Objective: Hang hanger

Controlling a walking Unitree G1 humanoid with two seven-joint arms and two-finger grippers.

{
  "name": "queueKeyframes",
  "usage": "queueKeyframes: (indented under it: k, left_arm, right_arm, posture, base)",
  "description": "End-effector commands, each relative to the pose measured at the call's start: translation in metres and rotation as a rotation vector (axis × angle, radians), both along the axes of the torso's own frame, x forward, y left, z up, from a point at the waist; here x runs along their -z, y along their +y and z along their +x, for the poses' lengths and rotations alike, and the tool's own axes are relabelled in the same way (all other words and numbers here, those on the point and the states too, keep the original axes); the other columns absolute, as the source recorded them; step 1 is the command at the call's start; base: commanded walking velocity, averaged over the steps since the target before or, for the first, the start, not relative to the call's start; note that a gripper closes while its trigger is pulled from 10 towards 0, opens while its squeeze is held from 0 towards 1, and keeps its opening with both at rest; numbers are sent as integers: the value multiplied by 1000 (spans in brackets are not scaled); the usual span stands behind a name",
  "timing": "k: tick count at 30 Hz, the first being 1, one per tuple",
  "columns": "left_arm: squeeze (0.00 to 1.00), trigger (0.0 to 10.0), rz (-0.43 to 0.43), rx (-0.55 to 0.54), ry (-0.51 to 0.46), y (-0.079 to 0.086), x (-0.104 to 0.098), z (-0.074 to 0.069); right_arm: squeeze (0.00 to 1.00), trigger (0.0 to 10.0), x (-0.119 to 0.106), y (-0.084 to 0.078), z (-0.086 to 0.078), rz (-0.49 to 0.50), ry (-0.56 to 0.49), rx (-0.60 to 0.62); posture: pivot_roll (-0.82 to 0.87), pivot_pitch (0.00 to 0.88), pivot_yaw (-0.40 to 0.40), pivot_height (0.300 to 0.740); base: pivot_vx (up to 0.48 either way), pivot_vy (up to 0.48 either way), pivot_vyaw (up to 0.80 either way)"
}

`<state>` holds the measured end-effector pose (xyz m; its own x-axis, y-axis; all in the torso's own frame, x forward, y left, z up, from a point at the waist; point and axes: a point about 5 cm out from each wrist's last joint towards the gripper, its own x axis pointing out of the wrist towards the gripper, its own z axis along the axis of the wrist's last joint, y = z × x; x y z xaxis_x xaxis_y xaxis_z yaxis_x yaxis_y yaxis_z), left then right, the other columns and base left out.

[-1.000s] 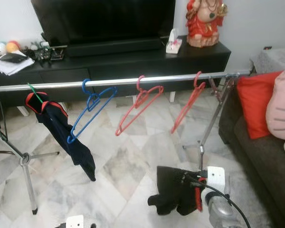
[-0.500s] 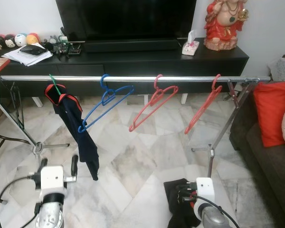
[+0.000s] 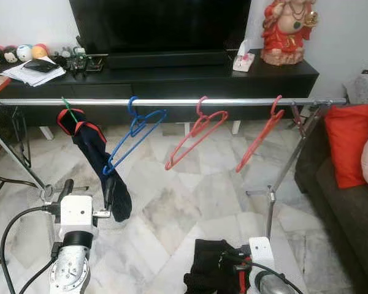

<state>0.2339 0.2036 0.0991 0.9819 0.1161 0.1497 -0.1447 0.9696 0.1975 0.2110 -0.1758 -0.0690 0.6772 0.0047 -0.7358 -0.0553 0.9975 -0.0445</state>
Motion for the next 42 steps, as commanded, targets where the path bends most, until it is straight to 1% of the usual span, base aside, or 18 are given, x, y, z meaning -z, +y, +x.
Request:
queueKeyframes:
  k: [1,9,14,18,20,33,39,42]
  left_arm:
    - [0,10000,10,9,1,-3,-5,1]
    - [0,10000,0,9,24,-5,-9,0]
    - [0,10000,-1,8,31,-5,-10,0]
    - [0,10000,-2,42,45,-13,-10,4]
    - [0,10000,-1,46,50,-13,-9,4]
    - [0,10000,-8,50,65,-13,-8,3]
    - [0,10000,-45,72,122,-14,1,-1]
    - [0,10000,-83,65,151,-12,5,-1]
  right_arm:
    - [0,10000,1,1,-1,0,7,-10]
    - [0,10000,4,-1,-7,-14,36,-21]
    - [0,10000,4,-1,-7,-15,38,-22]
    - [0,10000,9,0,-16,-27,69,-30]
    - [0,10000,10,-1,-17,-34,76,-35]
    - [0,10000,11,0,-19,-46,89,-62]
    - [0,10000,12,-1,-20,-54,97,-72]
    - [0,10000,12,-1,-21,-55,100,-73]
  posture:
    - [-137,0,33,740]
    - [-136,0,33,740]
    - [-136,0,33,740]
    - [-142,0,41,740]
    - [-141,0,42,740]
    - [-136,0,37,740]
    - [-142,0,36,740]
    - [-135,0,34,740]
  base:
    - [277,0,0]
    - [295,0,0]
    - [300,0,0]
    - [308,0,0]
    - [309,0,0]
    - [294,0,0]
    - [42,0,0]
    - [0,0,0]
